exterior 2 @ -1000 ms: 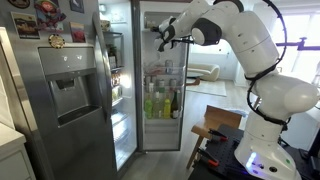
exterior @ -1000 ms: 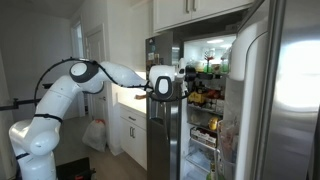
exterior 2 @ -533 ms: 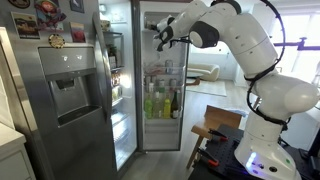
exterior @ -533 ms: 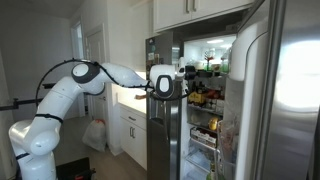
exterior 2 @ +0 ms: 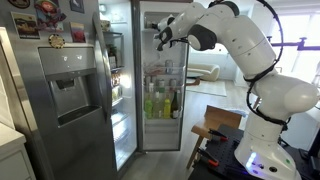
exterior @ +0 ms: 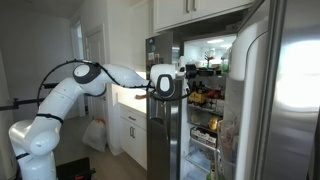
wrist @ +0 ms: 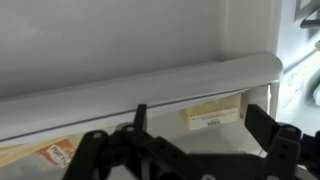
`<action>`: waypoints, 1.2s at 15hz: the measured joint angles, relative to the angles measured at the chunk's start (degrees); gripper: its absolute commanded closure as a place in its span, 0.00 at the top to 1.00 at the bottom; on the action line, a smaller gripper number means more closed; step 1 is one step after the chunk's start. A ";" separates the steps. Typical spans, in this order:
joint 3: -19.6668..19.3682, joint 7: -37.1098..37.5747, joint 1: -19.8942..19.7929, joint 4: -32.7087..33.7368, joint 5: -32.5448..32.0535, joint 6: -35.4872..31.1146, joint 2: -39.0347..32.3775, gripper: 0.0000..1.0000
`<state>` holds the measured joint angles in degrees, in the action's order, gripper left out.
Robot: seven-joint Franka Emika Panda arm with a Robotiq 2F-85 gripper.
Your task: Open the top compartment of the refrigerator door
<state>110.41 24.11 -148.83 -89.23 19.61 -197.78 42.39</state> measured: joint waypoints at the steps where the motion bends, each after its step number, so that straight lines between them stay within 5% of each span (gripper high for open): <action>1: 0.00 0.00 -0.01 -0.06 -0.01 0.00 0.06 1.00; 18: -0.11 0.00 -0.08 -3.39 0.07 0.52 0.30 1.00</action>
<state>110.30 24.10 -148.91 -92.62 19.69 -197.26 42.68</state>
